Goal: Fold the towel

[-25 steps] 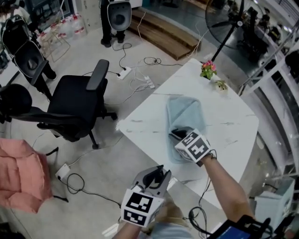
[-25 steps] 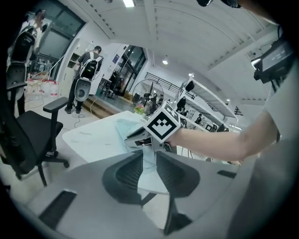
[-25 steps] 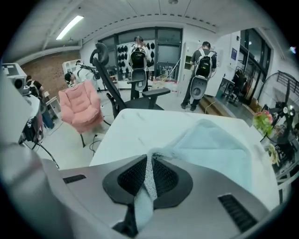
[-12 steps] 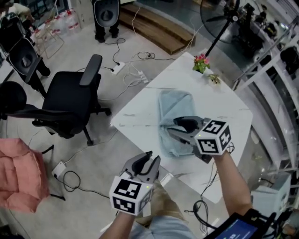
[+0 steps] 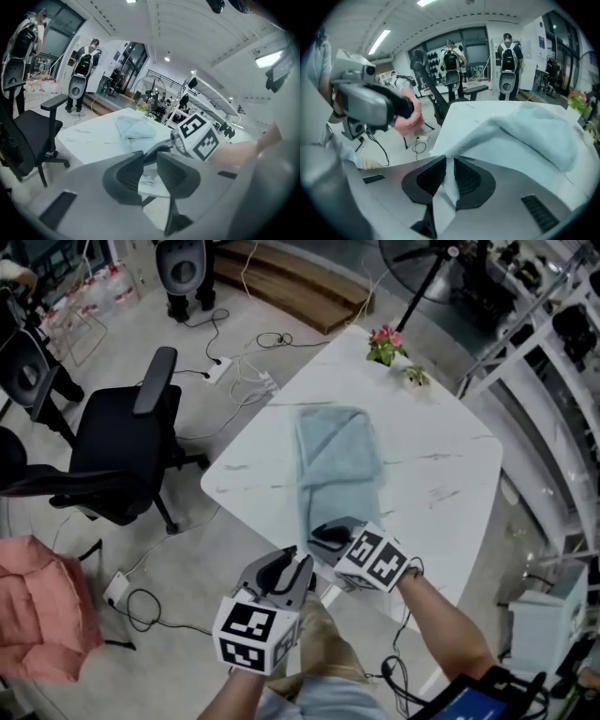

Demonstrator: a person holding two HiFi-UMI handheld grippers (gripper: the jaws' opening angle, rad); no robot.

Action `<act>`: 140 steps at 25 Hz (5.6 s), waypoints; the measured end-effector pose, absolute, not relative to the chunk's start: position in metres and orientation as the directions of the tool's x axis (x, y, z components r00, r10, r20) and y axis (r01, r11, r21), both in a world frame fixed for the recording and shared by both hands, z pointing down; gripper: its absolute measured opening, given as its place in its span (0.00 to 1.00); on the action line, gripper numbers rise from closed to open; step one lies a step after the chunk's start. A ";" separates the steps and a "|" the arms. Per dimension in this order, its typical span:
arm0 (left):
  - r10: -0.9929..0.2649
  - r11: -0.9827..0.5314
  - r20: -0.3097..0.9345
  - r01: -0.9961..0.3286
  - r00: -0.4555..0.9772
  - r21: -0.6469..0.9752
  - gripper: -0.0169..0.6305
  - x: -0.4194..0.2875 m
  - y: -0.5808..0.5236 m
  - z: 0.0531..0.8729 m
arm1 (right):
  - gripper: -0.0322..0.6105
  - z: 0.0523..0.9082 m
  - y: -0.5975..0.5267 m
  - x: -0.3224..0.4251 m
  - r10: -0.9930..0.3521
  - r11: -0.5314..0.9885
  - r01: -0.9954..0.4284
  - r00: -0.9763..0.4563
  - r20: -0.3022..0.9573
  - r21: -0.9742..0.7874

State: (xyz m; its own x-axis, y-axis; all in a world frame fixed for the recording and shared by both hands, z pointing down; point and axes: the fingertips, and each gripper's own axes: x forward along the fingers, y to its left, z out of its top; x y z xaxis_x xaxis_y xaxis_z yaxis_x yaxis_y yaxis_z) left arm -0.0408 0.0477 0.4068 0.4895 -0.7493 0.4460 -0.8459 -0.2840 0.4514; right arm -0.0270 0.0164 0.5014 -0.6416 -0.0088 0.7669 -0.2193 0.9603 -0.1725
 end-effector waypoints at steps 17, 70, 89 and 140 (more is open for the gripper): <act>-0.487 -0.546 0.600 -0.758 0.634 0.358 0.16 0.062 -0.020 0.471 | 0.38 0.493 -0.152 0.087 -0.128 0.724 -0.541 -0.715 0.687 -0.428; -0.339 -0.523 0.639 -0.702 0.691 0.482 0.07 0.063 -0.014 0.498 | 0.08 0.478 -0.224 -0.011 0.149 0.961 -0.071 -0.683 0.715 -0.268; -0.009 -0.709 0.665 -0.474 0.747 0.522 0.04 0.039 0.020 0.505 | 0.08 0.515 -0.136 0.111 -0.077 0.888 -0.432 -0.479 0.875 -0.158; -0.314 -0.553 0.507 -0.589 0.802 0.589 0.16 0.004 -0.027 0.425 | 0.16 0.396 -0.175 0.076 -0.022 0.925 -0.309 -0.621 0.783 -0.219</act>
State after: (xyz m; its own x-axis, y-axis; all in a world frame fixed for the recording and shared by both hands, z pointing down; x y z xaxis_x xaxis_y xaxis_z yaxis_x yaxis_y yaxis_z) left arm 0.0035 -0.0270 0.4250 0.8025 -0.3139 0.5074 -0.5889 -0.5535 0.5889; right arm 0.0760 -0.1753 0.3964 -0.6215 -0.0223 0.7831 -0.3092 0.9254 -0.2190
